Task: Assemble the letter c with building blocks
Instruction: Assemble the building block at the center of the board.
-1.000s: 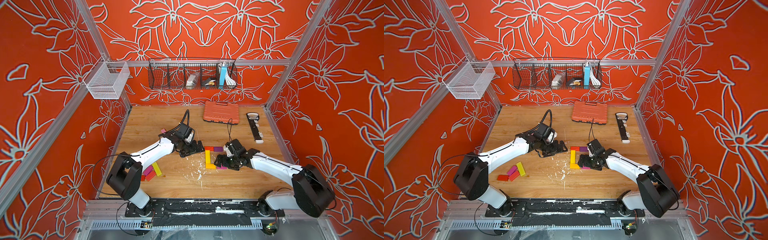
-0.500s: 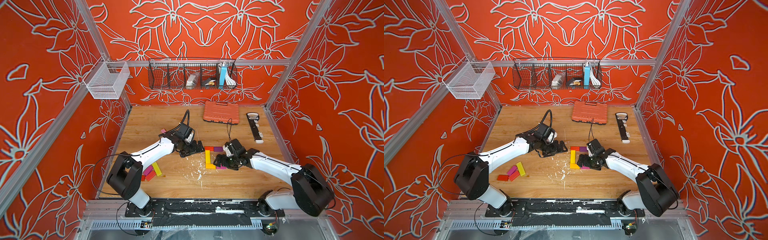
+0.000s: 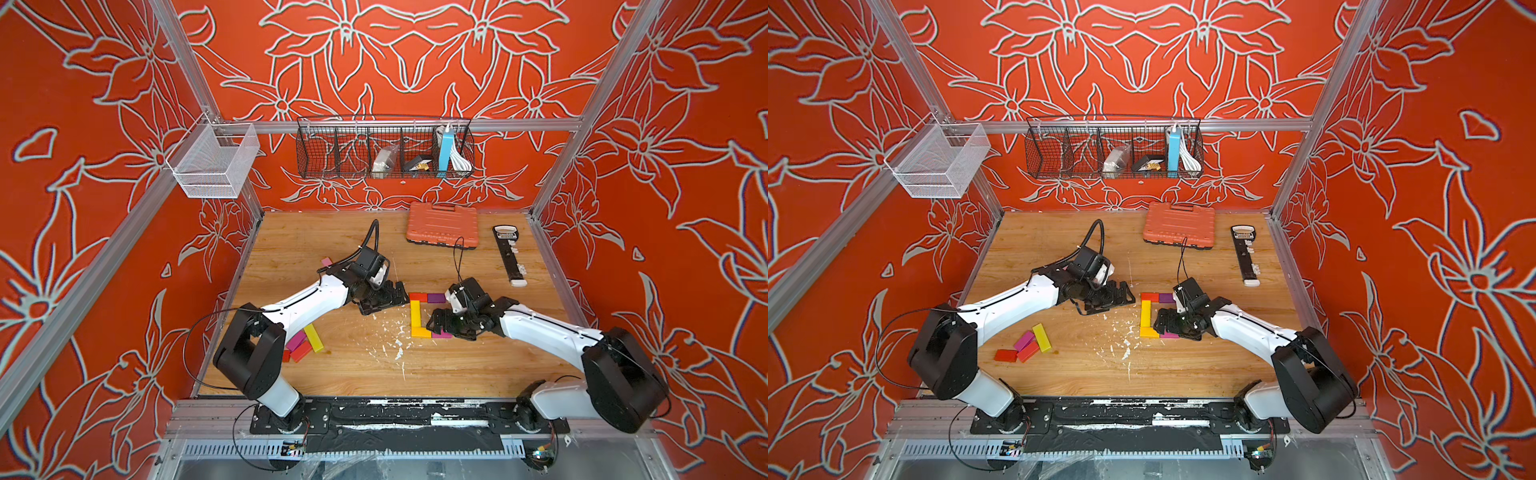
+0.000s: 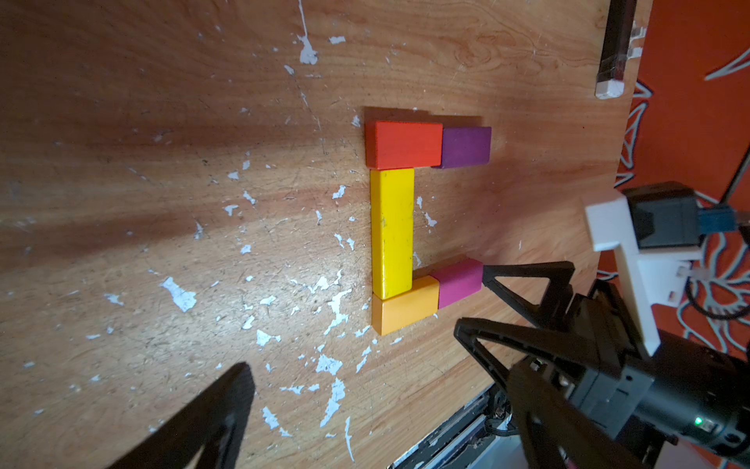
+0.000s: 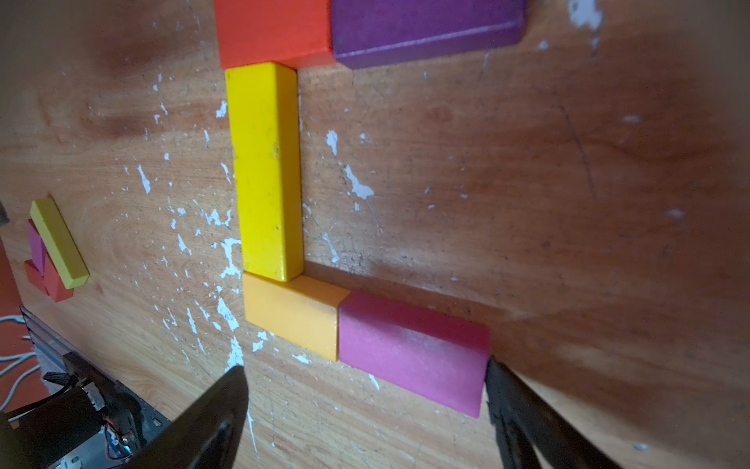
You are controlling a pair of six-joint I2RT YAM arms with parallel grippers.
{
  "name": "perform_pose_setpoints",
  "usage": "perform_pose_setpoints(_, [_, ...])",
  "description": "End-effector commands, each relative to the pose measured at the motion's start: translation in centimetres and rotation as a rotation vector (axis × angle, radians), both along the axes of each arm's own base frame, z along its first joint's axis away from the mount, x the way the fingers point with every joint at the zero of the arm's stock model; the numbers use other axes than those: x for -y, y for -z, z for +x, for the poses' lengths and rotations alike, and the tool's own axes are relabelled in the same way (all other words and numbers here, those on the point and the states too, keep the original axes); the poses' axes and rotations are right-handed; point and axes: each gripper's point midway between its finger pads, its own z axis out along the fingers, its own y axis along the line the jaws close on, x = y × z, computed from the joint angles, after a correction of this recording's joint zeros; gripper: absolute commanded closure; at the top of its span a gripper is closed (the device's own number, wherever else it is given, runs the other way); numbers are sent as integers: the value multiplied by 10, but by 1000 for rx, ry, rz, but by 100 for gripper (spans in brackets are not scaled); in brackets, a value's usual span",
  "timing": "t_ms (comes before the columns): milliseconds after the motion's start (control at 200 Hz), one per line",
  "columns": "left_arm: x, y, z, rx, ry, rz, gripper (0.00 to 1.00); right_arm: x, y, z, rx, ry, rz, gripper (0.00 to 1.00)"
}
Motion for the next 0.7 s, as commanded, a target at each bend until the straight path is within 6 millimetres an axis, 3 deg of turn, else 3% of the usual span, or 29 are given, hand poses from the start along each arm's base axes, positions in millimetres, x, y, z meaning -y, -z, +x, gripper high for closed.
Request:
perform_pose_setpoints(0, [4,-3,3,11,-1,-1,2,2,3,-1,-14,13,-2,7])
perform_pose_setpoints(691, [3,-2,4,12,-2,2,2,1,5,0,-19,16,5,7])
